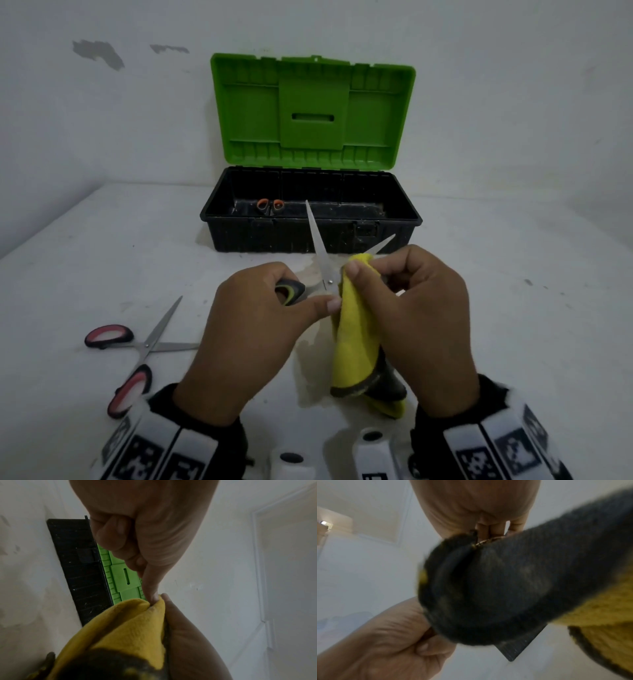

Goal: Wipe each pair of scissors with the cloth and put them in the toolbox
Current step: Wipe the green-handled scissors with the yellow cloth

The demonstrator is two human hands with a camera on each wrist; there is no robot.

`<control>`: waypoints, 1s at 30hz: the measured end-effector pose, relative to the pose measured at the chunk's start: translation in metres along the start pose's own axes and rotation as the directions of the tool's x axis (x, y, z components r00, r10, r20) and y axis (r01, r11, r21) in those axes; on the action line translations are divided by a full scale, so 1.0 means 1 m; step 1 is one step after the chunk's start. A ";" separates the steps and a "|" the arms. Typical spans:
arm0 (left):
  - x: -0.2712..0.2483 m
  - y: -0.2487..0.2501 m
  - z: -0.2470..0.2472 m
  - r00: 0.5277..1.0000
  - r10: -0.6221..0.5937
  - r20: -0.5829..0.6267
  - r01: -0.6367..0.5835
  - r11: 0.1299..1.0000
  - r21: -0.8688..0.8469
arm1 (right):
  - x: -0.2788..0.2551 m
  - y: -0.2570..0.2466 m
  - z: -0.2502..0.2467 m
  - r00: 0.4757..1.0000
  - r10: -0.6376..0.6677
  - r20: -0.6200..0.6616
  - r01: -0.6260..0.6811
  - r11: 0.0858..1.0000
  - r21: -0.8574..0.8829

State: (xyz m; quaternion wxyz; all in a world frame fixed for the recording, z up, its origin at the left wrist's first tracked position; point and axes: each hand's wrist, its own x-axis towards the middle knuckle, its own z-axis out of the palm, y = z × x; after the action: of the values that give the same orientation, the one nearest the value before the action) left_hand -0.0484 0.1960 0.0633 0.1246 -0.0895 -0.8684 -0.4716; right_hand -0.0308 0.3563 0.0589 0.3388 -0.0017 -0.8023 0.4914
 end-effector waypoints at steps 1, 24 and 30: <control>0.001 -0.001 -0.002 1.000 -0.005 0.007 0.005 1.000 0.004 | -0.002 -0.002 0.000 1.000 -0.018 0.023 0.018 1.000 -0.010; 0.005 0.004 -0.014 0.996 0.025 0.085 -0.025 1.000 0.003 | 0.012 0.010 -0.011 0.996 0.083 -0.046 -0.080 0.994 0.070; 0.006 0.001 -0.016 0.995 0.032 0.098 -0.034 0.999 0.015 | 0.009 0.007 -0.010 0.994 0.106 0.026 -0.108 0.992 0.069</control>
State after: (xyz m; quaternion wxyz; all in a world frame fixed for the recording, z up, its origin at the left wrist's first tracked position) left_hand -0.0520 0.1829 0.0746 0.0903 -0.1258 -0.8758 -0.4572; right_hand -0.0344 0.3701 0.0611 0.3031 -0.0275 -0.7870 0.5366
